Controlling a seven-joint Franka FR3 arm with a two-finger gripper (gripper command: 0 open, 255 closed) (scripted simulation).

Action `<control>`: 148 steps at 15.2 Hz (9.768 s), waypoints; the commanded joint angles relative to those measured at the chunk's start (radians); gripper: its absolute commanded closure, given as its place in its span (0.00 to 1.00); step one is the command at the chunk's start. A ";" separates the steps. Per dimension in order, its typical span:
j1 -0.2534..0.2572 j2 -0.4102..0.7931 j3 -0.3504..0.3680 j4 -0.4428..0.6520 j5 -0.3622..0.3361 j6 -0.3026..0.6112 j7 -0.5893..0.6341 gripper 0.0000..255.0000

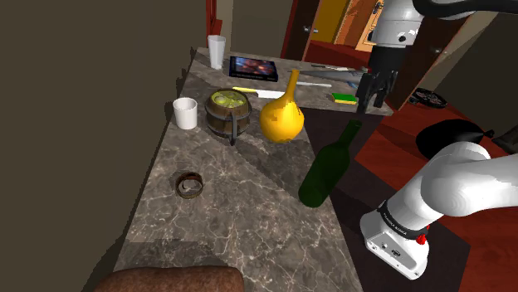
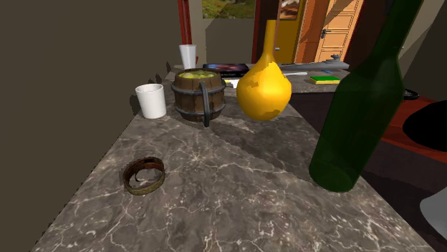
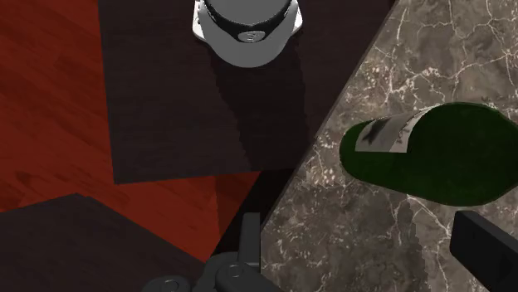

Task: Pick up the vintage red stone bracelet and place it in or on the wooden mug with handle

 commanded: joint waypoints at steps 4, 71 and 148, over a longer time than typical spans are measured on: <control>0.028 0.056 0.047 -0.017 0.034 0.093 0.024 0.00; 0.384 1.322 0.360 0.699 -0.334 0.799 0.497 1.00; 0.037 1.225 0.254 0.921 -0.226 0.517 -0.038 1.00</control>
